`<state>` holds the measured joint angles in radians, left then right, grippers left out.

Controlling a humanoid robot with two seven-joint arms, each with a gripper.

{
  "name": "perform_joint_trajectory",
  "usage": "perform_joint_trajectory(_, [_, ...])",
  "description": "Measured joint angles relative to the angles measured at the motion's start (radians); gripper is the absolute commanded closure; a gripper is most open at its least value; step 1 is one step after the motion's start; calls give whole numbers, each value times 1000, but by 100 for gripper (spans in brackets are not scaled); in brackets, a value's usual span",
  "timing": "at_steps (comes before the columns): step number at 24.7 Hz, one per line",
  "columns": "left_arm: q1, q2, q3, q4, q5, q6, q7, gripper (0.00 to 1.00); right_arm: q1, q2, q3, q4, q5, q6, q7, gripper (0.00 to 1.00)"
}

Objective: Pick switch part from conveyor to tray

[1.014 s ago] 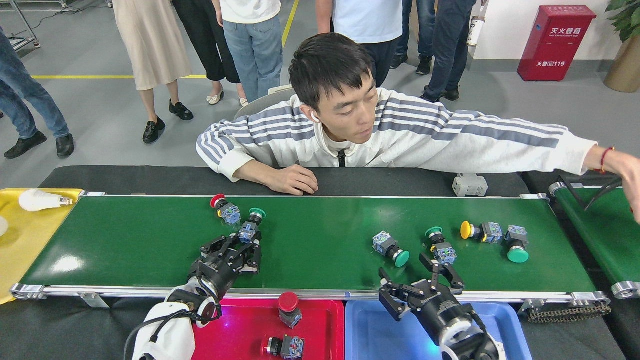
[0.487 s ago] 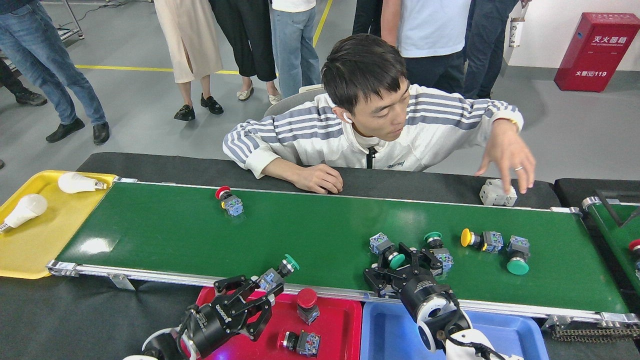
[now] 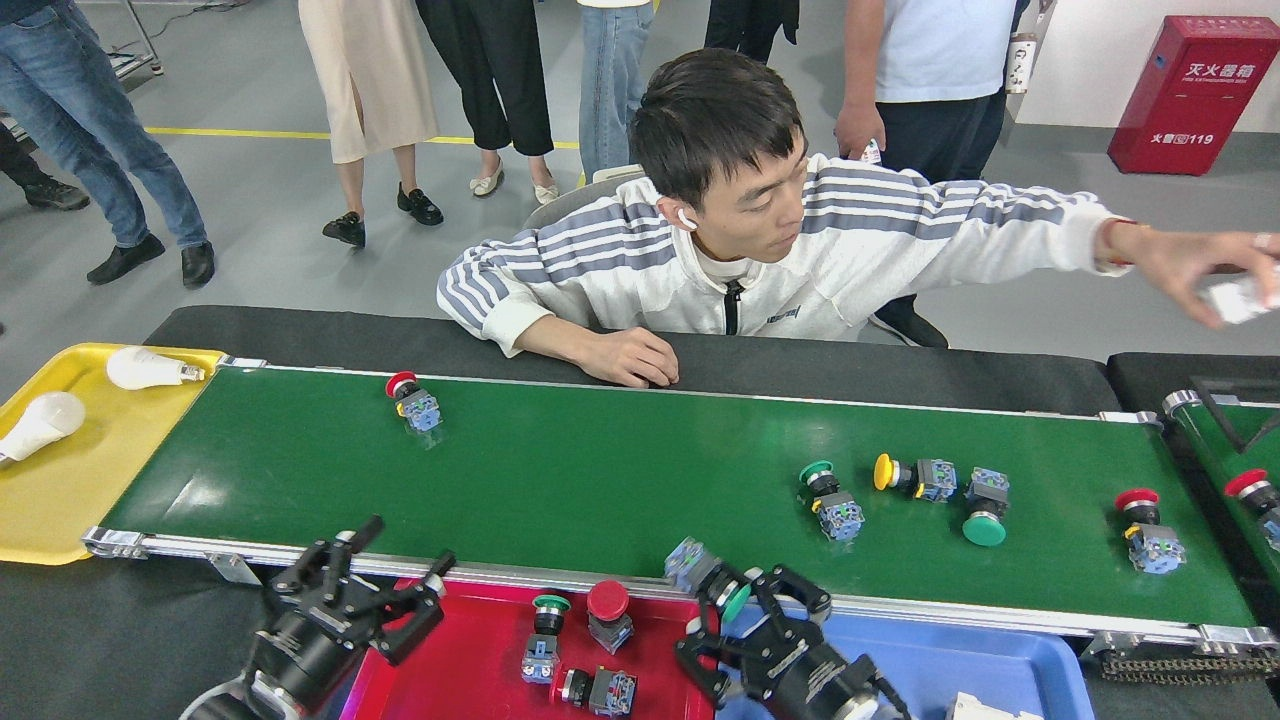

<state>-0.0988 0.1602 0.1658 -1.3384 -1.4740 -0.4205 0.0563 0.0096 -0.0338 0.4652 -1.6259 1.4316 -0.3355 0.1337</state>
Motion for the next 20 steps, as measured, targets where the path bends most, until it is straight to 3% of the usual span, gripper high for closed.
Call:
perform_joint_trajectory(5, [0,11,5,28,0,75,0,0,0,2,0,-22,-9,-28,-1,0])
perform_joint_trajectory(9, [-37,39,5,100,0,88,2,0,82,8,-235,-84,-59,-29,-23,1])
perform_joint_trajectory(15, [-202,65,7,293,0,127,-2,0,250,106,-591,-112,-84,-21,-108,2])
perform_joint_trajectory(20, [-357,79,-4,505,0,203,-5,0,230,110,-609,-102,-66,95,-121,2])
